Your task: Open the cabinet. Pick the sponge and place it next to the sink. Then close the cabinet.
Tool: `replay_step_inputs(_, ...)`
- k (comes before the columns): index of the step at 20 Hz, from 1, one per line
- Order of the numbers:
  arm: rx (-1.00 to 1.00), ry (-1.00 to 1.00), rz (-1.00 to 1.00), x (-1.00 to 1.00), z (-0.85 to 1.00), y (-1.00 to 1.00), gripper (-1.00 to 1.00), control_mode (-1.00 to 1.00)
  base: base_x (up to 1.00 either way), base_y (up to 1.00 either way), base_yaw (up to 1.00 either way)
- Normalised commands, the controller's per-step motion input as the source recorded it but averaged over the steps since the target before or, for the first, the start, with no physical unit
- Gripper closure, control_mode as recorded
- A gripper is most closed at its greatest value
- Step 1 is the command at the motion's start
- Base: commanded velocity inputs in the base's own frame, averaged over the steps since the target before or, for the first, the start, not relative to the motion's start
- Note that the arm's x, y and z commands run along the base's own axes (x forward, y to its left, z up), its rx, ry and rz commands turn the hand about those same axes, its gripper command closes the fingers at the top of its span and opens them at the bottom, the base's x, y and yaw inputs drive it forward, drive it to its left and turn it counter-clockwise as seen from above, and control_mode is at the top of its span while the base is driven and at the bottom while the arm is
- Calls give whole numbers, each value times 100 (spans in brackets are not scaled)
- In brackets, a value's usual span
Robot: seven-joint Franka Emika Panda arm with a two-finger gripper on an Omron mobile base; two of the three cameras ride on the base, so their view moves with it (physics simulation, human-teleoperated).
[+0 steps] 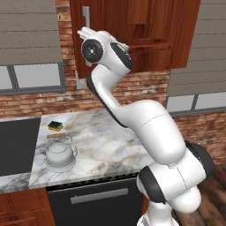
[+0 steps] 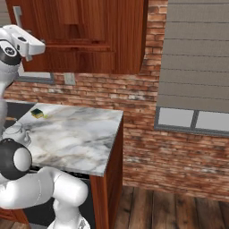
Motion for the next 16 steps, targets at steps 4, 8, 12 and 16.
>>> replay_step_inputs(4,0,0,0,56,0,0,-100,-100,0,0,0)
replay_step_inputs(8,0,0,0,65,0,-6,-100,-100,0,0,0)
replay_step_inputs(12,0,2,0,61,0,-11,-100,-100,0,0,0)
replay_step_inputs(16,0,4,0,52,0,-12,-100,-100,0,0,0)
